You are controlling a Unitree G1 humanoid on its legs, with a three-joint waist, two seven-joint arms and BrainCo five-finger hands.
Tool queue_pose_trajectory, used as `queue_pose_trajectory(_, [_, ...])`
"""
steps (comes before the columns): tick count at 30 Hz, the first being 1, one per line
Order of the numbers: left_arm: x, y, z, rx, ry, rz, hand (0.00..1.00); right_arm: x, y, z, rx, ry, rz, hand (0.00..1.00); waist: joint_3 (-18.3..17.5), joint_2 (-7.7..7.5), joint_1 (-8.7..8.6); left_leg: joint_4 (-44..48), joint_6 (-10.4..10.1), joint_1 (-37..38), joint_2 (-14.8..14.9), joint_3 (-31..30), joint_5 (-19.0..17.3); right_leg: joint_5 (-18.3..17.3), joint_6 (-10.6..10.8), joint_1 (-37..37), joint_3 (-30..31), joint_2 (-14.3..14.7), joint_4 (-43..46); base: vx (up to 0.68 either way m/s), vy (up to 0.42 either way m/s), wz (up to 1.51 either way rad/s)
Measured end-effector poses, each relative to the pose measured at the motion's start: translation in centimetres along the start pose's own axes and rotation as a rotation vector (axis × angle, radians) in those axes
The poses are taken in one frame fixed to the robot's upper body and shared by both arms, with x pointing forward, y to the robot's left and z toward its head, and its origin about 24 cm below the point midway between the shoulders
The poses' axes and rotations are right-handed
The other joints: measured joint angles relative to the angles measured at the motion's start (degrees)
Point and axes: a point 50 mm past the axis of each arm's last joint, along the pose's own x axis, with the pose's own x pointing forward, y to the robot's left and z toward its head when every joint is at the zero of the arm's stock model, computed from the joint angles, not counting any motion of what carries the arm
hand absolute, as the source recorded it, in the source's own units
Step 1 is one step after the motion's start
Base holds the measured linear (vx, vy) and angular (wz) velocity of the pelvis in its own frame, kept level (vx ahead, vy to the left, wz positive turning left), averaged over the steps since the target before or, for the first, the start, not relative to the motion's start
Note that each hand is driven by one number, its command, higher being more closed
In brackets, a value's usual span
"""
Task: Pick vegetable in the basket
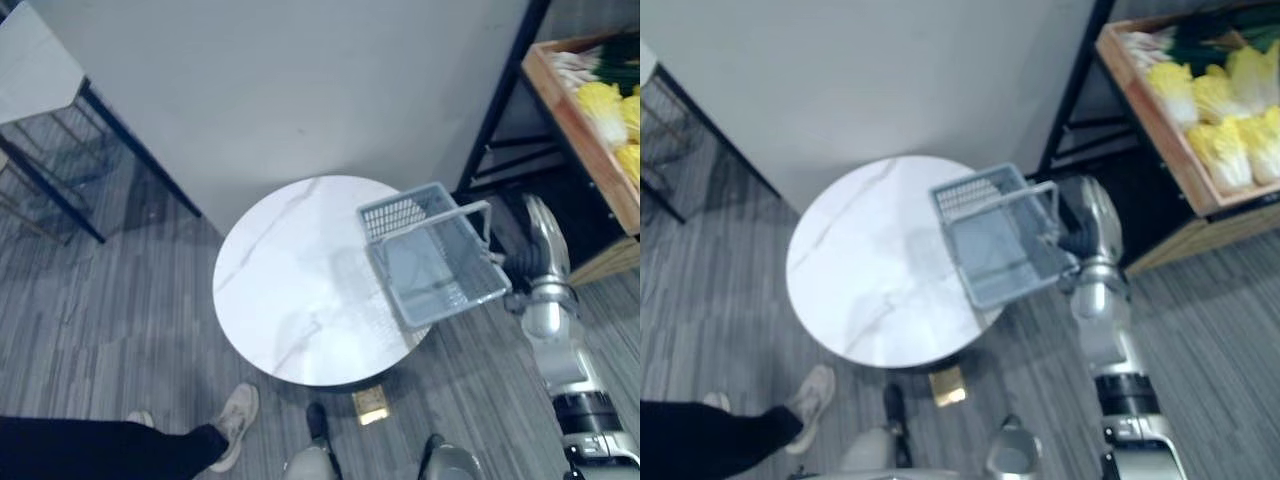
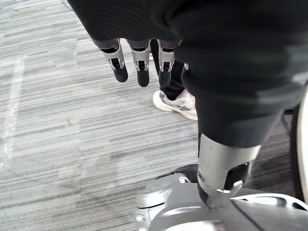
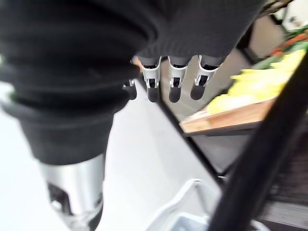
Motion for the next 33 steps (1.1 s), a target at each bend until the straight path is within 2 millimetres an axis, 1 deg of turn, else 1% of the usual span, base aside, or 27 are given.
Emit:
queue_pose_trajectory(2, [0.0,-0.1,-0.1,0.002,0.008,-0.002,0.0,0.7,0.6,1.4,0.0,-0.054,0.023,0.0,0.0,0.07,0.62,0.0,0.1,-0.6,-0.1,-0.6,0.3,-0.2,-0.2,0.0,-0.6,0.0,0.1,0.0,-0.004,0.25])
queue_pose_trajectory(3, [-0.1,-0.2,-0.2,0.002,0.012,-0.004,0.0,1.2,1.1,2.4,-0.015,-0.104,0.055,0.0,0.0,0.11,1.13,0.0,0.2,-1.1,-0.3,-1.2,0.4,-0.4,-0.1,0.0,-1.1,-0.1,0.2,-0.01,0.001,0.29])
queue_pose_trajectory(4, [-0.1,-0.2,-0.3,0.0,0.014,-0.005,0.0,2.0,1.6,3.1,-0.046,-0.144,0.095,0.0,0.1,0.19,1.46,0.0,0.3,-1.5,-0.5,-1.9,0.4,-0.6,-0.1,-0.1,-1.5,-0.2,0.7,-0.02,0.003,0.26])
queue_pose_trajectory(5, [-0.1,-0.2,-0.4,0.0,0.015,-0.005,0.0,2.4,1.9,3.4,-0.068,-0.161,0.12,0.0,0.1,0.19,1.59,-0.1,0.3,-1.7,-0.6,-2.0,0.4,-0.7,-0.1,-0.3,-1.6,-0.3,1.1,-0.06,0.011,0.23])
queue_pose_trajectory(6, [-0.1,-0.3,-0.5,0.0,0.016,-0.006,0.0,3.5,2.3,4.0,-0.125,-0.196,0.153,0.0,0.0,0.25,1.81,-0.3,0.3,-2.3,-0.8,-2.2,0.4,-0.8,-0.1,-0.9,-1.7,-0.5,1.2,-0.1,0.024,0.15])
queue_pose_trajectory(7, [-0.2,-0.3,-0.5,-0.001,0.014,-0.008,0.0,4.7,2.1,4.7,-0.166,-0.226,0.168,0.0,0.1,0.45,2.05,-0.4,0.3,-3.4,-0.8,-2.3,0.1,-0.8,-0.1,-1.9,-1.8,-0.5,1.4,-0.09,0.023,0.13])
queue_pose_trajectory(9, [-0.2,-0.3,-0.4,-0.004,0.013,-0.008,0.0,6.1,1.6,5.0,-0.23,-0.248,0.184,0.0,0.2,0.58,2.3,-0.4,0.5,-5.0,-0.7,-2.0,0.0,-0.7,0.0,-3.3,-1.9,-0.6,1.8,-0.07,0.02,0.13])
queue_pose_trajectory(11, [-0.2,-0.3,-0.6,-0.006,0.016,-0.01,0.0,7.0,1.2,4.5,-0.298,-0.239,0.2,0.0,0.3,0.65,2.54,-0.4,0.9,-6.0,-0.8,-1.9,0.2,-0.7,0.0,-4.3,-2.1,-0.9,2.2,-0.02,0.009,0.12])
queue_pose_trajectory(13, [-0.2,-0.5,-0.4,0.002,-0.004,-0.013,0.0,7.9,0.3,3.2,-0.382,-0.198,0.218,0.0,0.6,1.04,3.09,-0.4,1.5,-7.2,-1.1,-2.1,1.0,-0.7,0.0,-5.6,-2.2,-1.2,3.0,0.03,-0.002,0.08])
queue_pose_trajectory(17, [-0.3,-0.6,0.7,0.017,-0.063,-0.013,0.0,9.5,-1.3,2.1,-0.483,-0.144,0.216,0.0,2.7,1.67,3.0,-0.4,2.1,-9.0,-1.4,-2.6,2.0,-0.7,0.0,-7.4,-2.0,-1.5,4.0,0.02,-0.008,0.07])
queue_pose_trajectory(20, [-0.3,-0.8,1.2,0.014,-0.088,-0.021,0.0,10.7,-3.3,1.4,-0.543,-0.1,0.185,0.0,5.2,2.52,2.95,-0.4,2.2,-9.9,-1.5,-3.3,2.2,-0.7,0.0,-8.1,-1.8,-1.6,4.4,0.02,-0.023,0.08])
queue_pose_trajectory(25, [-0.3,-0.8,1.6,0.018,-0.102,-0.018,0.0,11.4,-4.9,0.4,-0.591,-0.048,0.167,0.0,6.2,3.0,3.0,-0.4,2.3,-11.3,-2.0,-3.4,2.4,-0.8,-0.2,-10.1,-1.1,-2.1,5.4,0.01,-0.009,0.02])
queue_pose_trajectory(27, [-0.4,-1.0,1.8,0.031,-0.119,-0.024,0.0,11.3,-5.4,-0.5,-0.617,-0.02,0.168,0.0,6.4,3.32,2.99,-0.4,2.3,-11.3,-2.3,-3.4,2.4,-0.9,-0.2,-10.1,-0.7,-2.5,5.6,0.01,-0.007,0.03])
queue_pose_trajectory(30, [-0.4,-1.1,2.0,0.035,-0.126,-0.026,0.0,11.2,-5.8,-1.3,-0.661,0.002,0.174,0.0,6.8,3.26,2.96,-0.4,2.3,-11.3,-2.5,-3.3,2.4,-0.8,-0.2,-10.6,0.7,-2.6,5.6,0.01,-0.013,-0.03])
queue_pose_trajectory(31, [-0.4,-1.1,2.1,0.035,-0.128,-0.026,0.0,11.2,-6.0,-1.5,-0.666,0.011,0.174,1.0,7.0,3.29,2.99,-0.4,2.3,-11.5,-2.5,-3.2,2.4,-0.8,-0.2,-10.9,1.1,-2.5,5.6,0.0,-0.025,-0.06])
queue_pose_trajectory(33, [-0.4,-1.1,2.1,0.036,-0.13,-0.026,0.0,11.2,-6.0,-1.6,-0.668,0.015,0.174,1.0,7.0,3.34,2.66,-0.4,2.3,-12.2,-2.4,-3.2,2.4,-0.8,-0.2,-11.5,1.2,-2.4,5.3,-0.01,-0.032,-0.04])
